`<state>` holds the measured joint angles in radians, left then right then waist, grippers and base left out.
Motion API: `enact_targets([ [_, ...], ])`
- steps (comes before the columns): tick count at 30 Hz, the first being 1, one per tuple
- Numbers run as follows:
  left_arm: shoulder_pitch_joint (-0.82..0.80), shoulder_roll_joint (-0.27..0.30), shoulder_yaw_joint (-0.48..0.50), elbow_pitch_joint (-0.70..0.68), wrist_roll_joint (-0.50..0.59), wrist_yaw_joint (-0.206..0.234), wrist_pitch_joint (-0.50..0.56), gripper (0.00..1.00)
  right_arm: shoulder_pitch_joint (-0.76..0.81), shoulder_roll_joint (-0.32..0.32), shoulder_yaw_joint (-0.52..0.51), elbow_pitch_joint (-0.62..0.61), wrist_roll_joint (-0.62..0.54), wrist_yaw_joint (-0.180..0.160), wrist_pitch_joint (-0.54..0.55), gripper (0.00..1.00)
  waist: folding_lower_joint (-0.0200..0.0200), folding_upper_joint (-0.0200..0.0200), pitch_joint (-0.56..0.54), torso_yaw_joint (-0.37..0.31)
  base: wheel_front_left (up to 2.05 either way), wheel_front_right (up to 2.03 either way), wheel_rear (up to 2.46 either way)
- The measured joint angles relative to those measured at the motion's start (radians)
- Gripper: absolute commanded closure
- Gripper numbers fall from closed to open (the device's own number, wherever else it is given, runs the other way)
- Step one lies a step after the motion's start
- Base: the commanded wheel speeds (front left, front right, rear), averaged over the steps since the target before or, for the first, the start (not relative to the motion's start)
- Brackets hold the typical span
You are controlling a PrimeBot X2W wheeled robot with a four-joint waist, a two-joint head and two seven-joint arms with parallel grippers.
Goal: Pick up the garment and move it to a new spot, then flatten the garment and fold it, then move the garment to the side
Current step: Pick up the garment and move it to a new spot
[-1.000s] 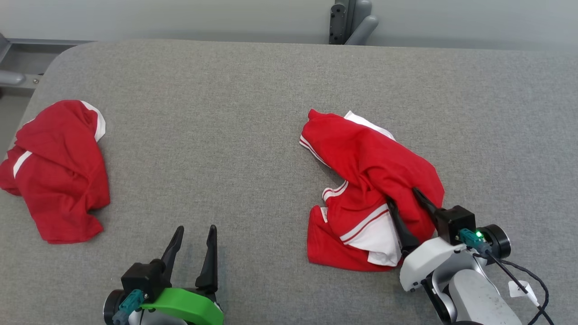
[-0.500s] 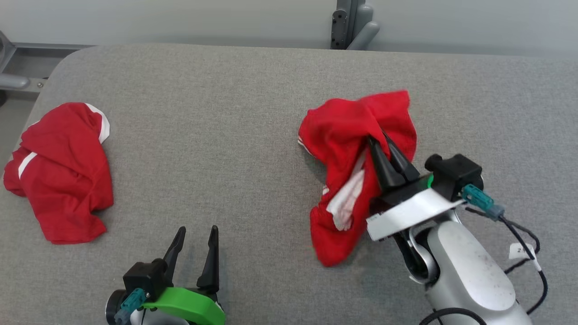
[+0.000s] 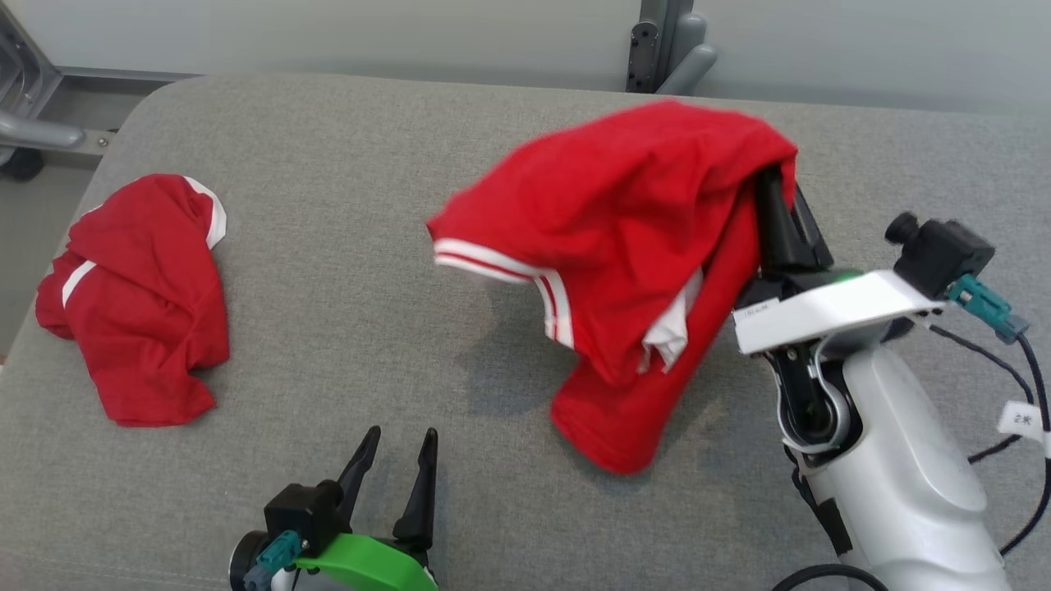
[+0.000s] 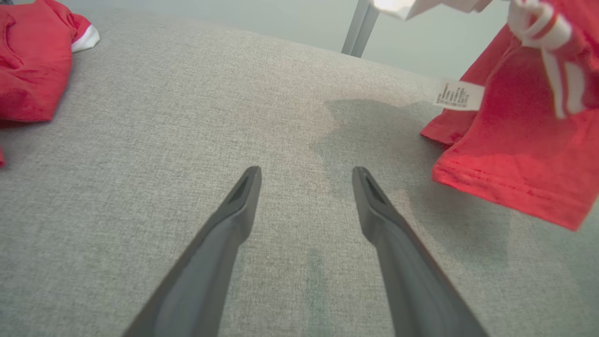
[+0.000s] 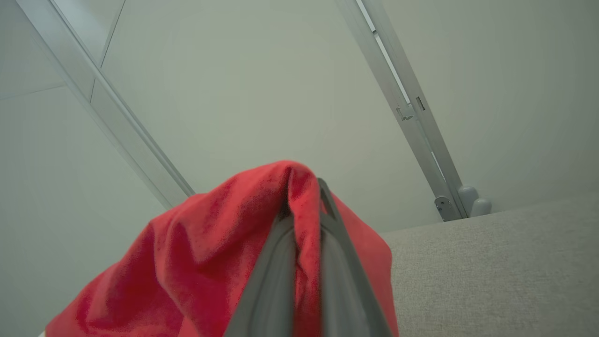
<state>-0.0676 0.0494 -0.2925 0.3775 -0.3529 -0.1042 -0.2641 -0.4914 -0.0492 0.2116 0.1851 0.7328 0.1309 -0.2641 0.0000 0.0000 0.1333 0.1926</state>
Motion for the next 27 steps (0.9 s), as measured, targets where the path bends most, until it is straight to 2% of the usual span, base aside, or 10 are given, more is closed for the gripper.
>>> enact_targets([
  [3,0.001,0.0,-0.002,0.002,-0.007,0.0,0.0,0.0,0.046,-0.004,-0.076,0.169,-0.12,0.0,0.0,1.0,0.0,0.0,0.012,0.004,0.0,0.0,0.0],
  [4,0.002,0.0,-0.005,0.005,-0.007,0.0,0.0,0.0,0.061,-0.019,-0.097,0.224,-0.167,0.0,0.0,0.8,0.0,0.0,0.017,0.004,0.0,0.0,0.0],
  [5,0.002,0.0,-0.008,0.009,-0.007,0.0,0.0,0.0,0.076,-0.031,-0.129,0.278,-0.196,0.0,0.001,0.31,0.0,0.0,0.022,0.004,0.0,0.0,0.0],
  [6,0.001,0.0,-0.012,0.012,-0.007,0.0,0.0,0.0,0.09,-0.041,-0.165,0.32,-0.223,-0.001,0.001,0.0,0.0,0.0,0.026,0.003,0.0,0.0,0.0],
  [10,-0.003,0.0,-0.02,0.014,-0.007,-0.001,0.0,0.0,0.115,-0.056,-0.244,0.39,-0.319,-0.001,0.001,0.0,0.0,0.0,0.033,-0.008,0.0,0.0,0.0],
  [15,-0.008,0.0,-0.021,0.016,-0.005,-0.001,0.0,0.0,0.144,-0.043,-0.246,0.322,-0.376,0.0,0.001,0.0,0.0,0.0,0.024,-0.03,0.0,0.0,0.0],
  [22,-0.008,0.0,-0.021,0.015,-0.005,-0.001,0.0,0.0,0.198,-0.032,-0.057,0.143,-0.394,0.0,0.001,0.0,0.0,0.0,-0.007,-0.048,0.0,0.0,0.0],
  [27,-0.005,0.0,-0.026,0.013,-0.011,-0.001,0.0,0.0,0.228,-0.05,0.098,0.123,-0.406,0.0,0.001,0.0,0.0,0.0,-0.004,-0.039,0.0,0.0,0.0],
])
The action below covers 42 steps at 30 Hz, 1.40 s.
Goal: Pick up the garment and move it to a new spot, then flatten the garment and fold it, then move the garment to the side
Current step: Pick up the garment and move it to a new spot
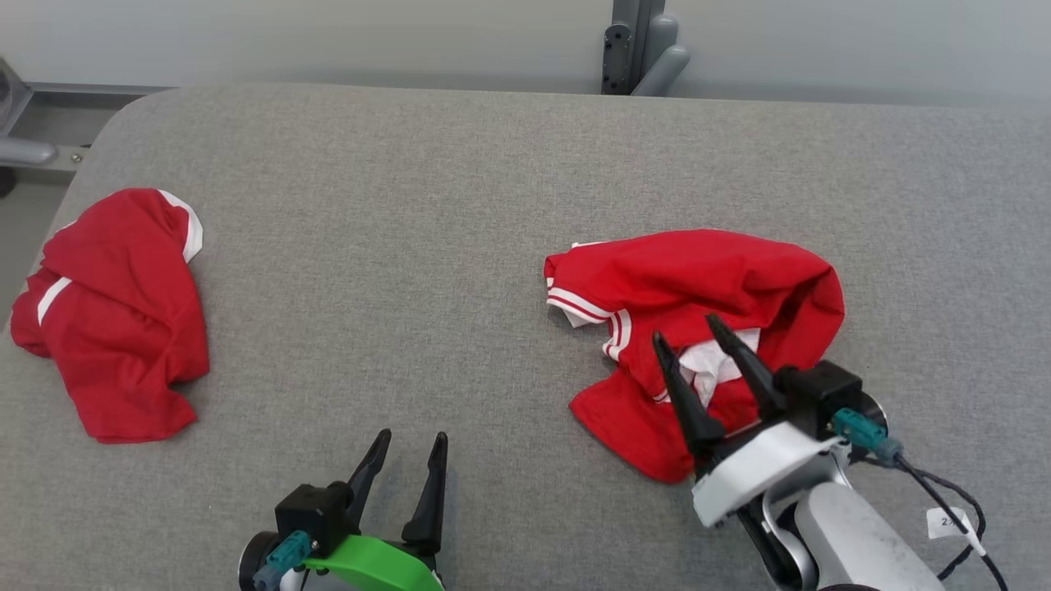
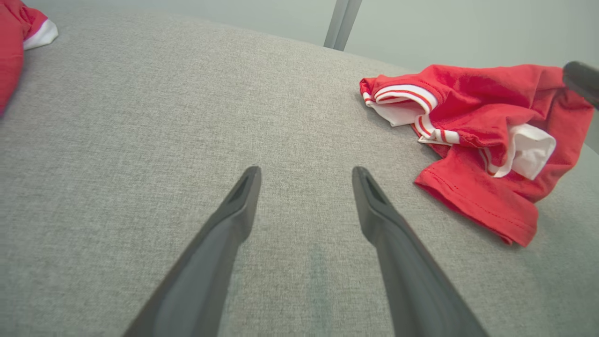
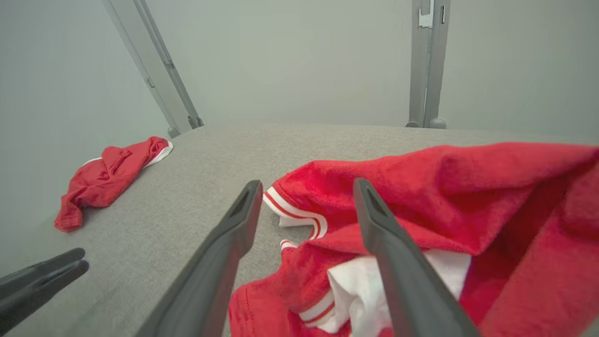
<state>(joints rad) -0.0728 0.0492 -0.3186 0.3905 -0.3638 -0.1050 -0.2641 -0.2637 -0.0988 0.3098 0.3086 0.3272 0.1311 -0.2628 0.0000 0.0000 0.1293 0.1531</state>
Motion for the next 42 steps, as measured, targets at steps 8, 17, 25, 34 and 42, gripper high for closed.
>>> enact_targets([
  [8,0.008,0.0,0.007,0.001,-0.01,0.007,0.0,0.0,0.081,-0.052,0.026,0.059,-0.042,0.0,0.0,0.0,0.0,0.0,0.021,0.023,0.0,0.0,0.0],
  [17,0.001,0.0,-0.004,0.012,-0.015,0.008,0.0,0.0,0.048,-0.036,-0.013,0.102,-0.117,0.0,0.0,0.0,0.0,0.0,0.026,0.017,0.0,0.0,0.0],
  [25,0.002,0.0,-0.002,0.018,-0.022,0.008,0.0,0.0,0.02,-0.011,-0.072,0.177,-0.191,0.0,0.0,0.47,0.0,0.0,0.032,0.03,0.0,0.0,0.0],
  [34,0.003,0.0,-0.006,0.013,-0.033,0.009,0.0,0.0,-0.005,-0.003,-0.02,0.135,-0.165,0.0,0.0,1.0,0.0,0.0,0.037,0.028,0.0,0.0,0.0],
  [42,0.001,0.0,-0.028,0.04,-0.032,0.007,0.0,0.0,-0.194,0.036,0.192,-0.108,0.02,0.0,0.0,1.0,0.0,0.0,0.023,0.013,0.0,0.0,0.0],
])
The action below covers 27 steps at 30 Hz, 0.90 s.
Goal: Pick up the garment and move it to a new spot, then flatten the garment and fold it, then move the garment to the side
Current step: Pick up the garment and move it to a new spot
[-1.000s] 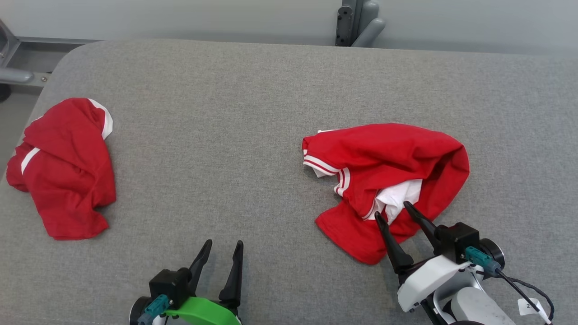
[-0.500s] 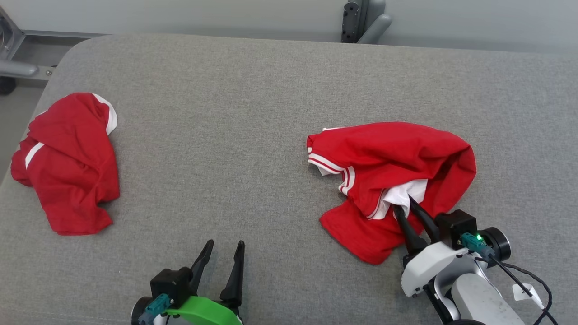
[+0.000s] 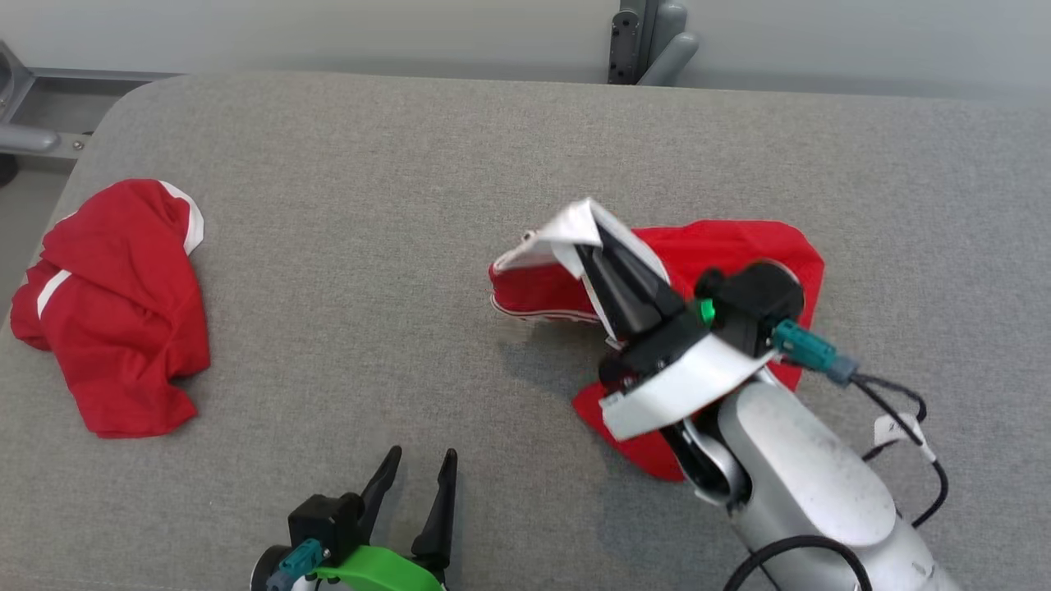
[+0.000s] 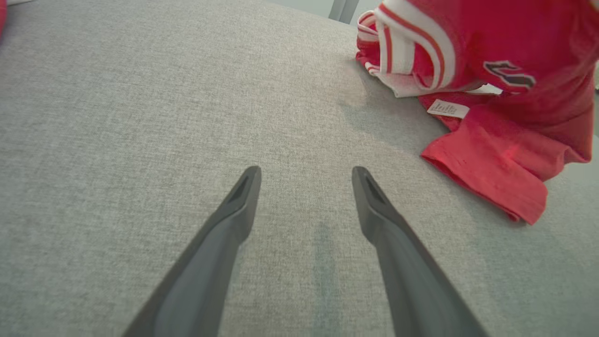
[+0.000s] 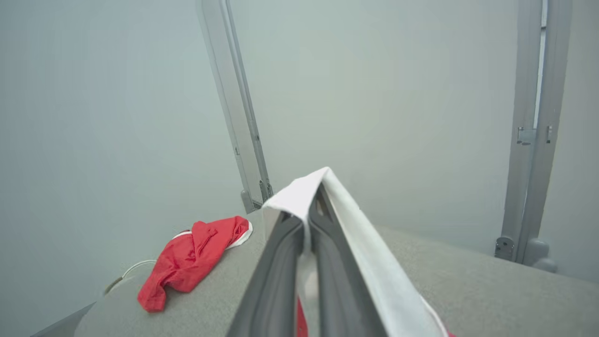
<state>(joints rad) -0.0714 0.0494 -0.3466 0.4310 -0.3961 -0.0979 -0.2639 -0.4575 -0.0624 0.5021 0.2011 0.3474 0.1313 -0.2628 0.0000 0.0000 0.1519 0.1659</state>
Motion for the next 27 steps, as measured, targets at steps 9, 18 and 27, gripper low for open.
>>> enact_targets([
  [9,0.008,0.0,-0.013,0.025,0.001,-0.005,0.0,0.0,-0.223,0.012,-0.273,-0.072,0.053,0.0,0.0,1.0,0.0,0.0,-0.023,0.013,0.0,0.0,0.0],
  [18,0.018,0.0,-0.005,0.0,-0.003,-0.006,0.0,0.0,-0.029,-0.077,-0.612,0.128,-0.064,0.0,0.0,1.0,0.0,0.0,-0.027,-0.02,0.0,0.0,0.0],
  [27,-0.049,0.0,-0.021,-0.041,-0.005,-0.012,0.0,0.0,0.126,-0.07,-0.679,0.222,-0.113,-0.001,0.0,0.0,0.0,0.0,-0.01,-0.072,0.0,0.0,0.0],
])
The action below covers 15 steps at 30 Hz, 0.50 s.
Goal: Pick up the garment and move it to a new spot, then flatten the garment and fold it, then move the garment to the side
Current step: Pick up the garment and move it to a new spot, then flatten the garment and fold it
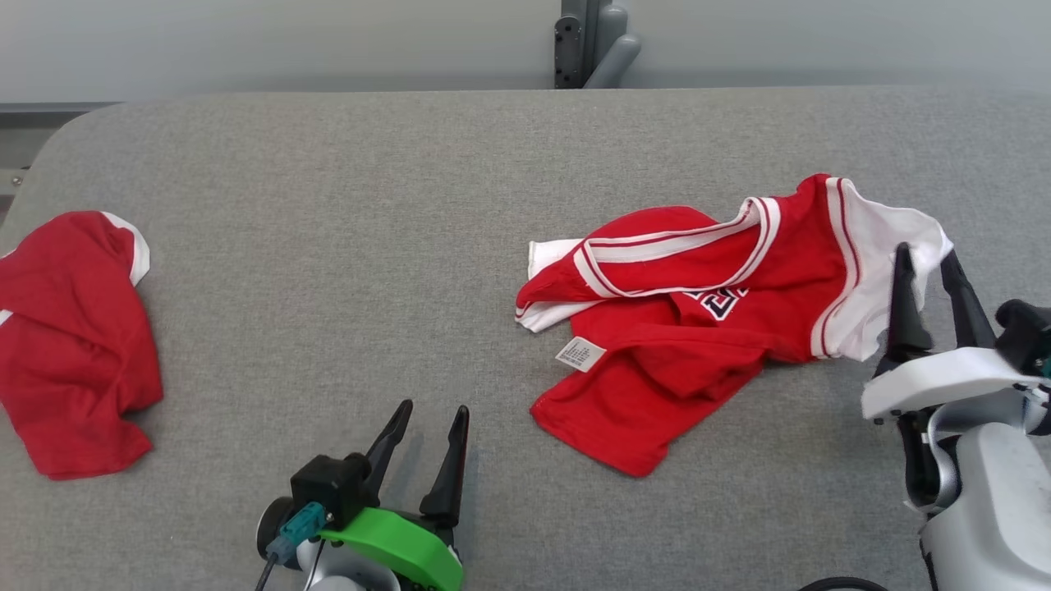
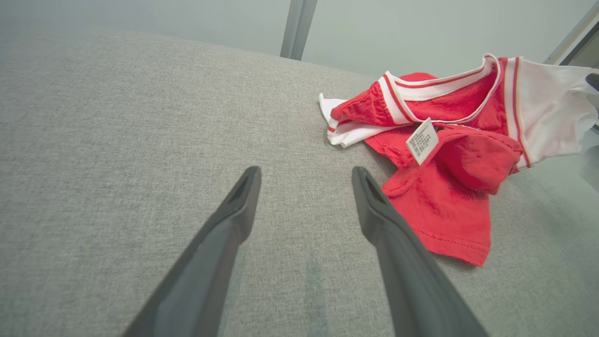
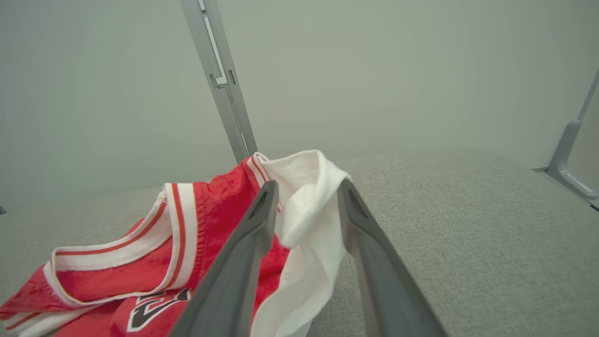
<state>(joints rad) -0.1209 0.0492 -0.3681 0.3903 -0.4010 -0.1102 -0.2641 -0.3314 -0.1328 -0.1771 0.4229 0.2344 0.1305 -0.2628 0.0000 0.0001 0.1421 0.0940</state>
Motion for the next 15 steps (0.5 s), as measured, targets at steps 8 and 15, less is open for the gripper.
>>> enact_targets([
  [8,-0.072,0.0,-0.026,0.026,0.014,-0.009,0.0,0.0,0.072,0.035,0.186,-0.121,0.019,0.0,0.0,0.0,0.0,0.0,-0.015,-0.056,0.0,0.0,0.0],
  [15,-0.211,-0.001,-0.051,0.143,0.042,-0.01,0.0,0.0,0.103,0.057,0.327,-0.194,0.047,0.0,0.0,0.0,0.0,0.0,0.003,-0.114,0.0,0.0,0.0],
])
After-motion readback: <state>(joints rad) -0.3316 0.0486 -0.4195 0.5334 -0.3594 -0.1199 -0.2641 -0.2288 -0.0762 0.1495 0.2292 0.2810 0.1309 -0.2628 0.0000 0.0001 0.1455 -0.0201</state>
